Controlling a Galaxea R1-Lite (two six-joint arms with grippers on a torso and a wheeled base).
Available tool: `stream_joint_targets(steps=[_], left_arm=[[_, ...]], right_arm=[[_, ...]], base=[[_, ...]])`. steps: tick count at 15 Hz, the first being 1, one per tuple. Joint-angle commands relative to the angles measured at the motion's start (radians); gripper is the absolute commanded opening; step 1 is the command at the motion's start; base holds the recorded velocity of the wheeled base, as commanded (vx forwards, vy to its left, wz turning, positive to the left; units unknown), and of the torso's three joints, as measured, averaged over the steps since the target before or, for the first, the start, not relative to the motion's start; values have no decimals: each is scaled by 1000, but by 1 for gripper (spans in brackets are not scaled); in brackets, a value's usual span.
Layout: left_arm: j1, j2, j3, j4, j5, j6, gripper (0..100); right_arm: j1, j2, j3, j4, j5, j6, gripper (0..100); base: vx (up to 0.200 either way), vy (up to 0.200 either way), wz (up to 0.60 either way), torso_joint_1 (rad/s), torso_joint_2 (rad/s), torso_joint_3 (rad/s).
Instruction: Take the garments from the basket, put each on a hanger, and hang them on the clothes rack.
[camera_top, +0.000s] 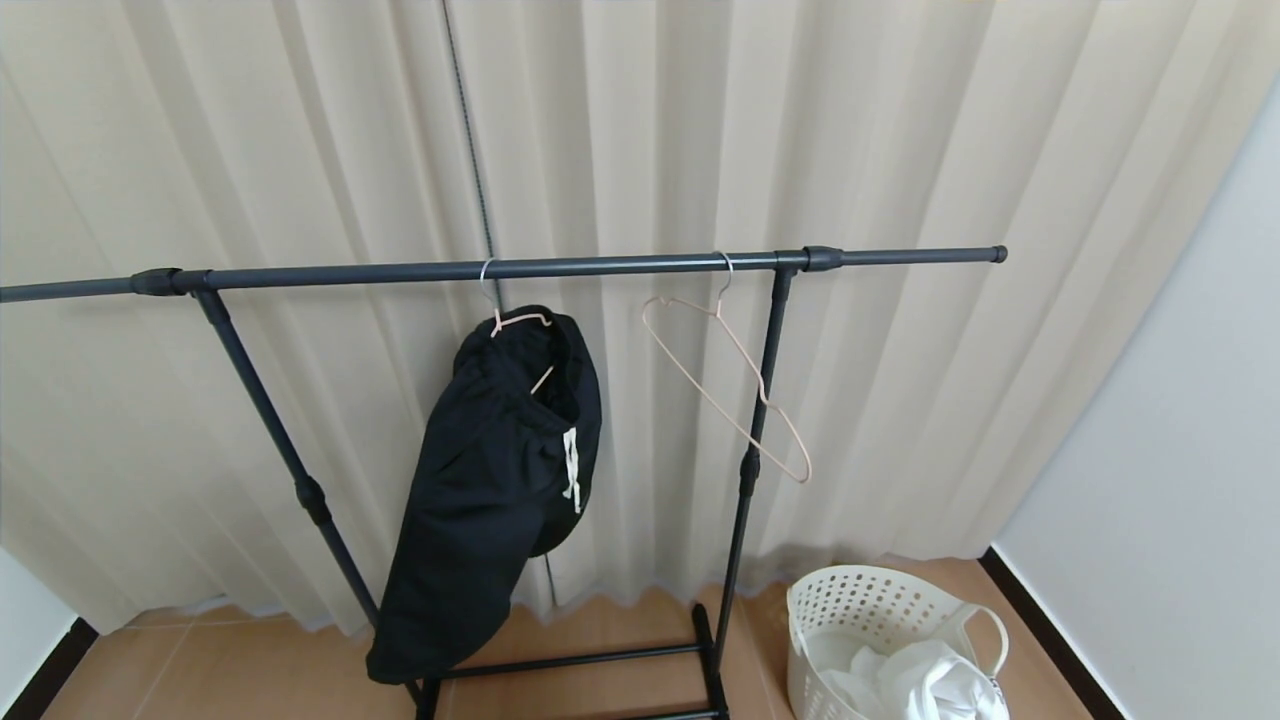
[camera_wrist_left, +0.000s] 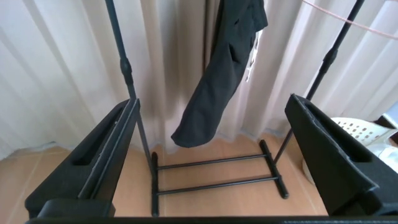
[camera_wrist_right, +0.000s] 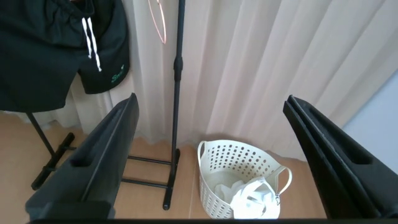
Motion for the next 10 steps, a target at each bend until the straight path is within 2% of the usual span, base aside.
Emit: stream_joint_targets(steps=[1,6,10], left_arm=[[0,2,-2,0,2,-7,100],[0,2,0,-1,9,-7,100],[0,2,-2,-1,9,-9,100]], right_arm=[[1,0,0,1,1,-1,100],[1,0,0,1,1,-1,100],[1,0,0,1,1,-1,100]], base=[[0,0,0,0,0,0],[0,0,0,-16,25,21],[0,0,0,-133,327,174]])
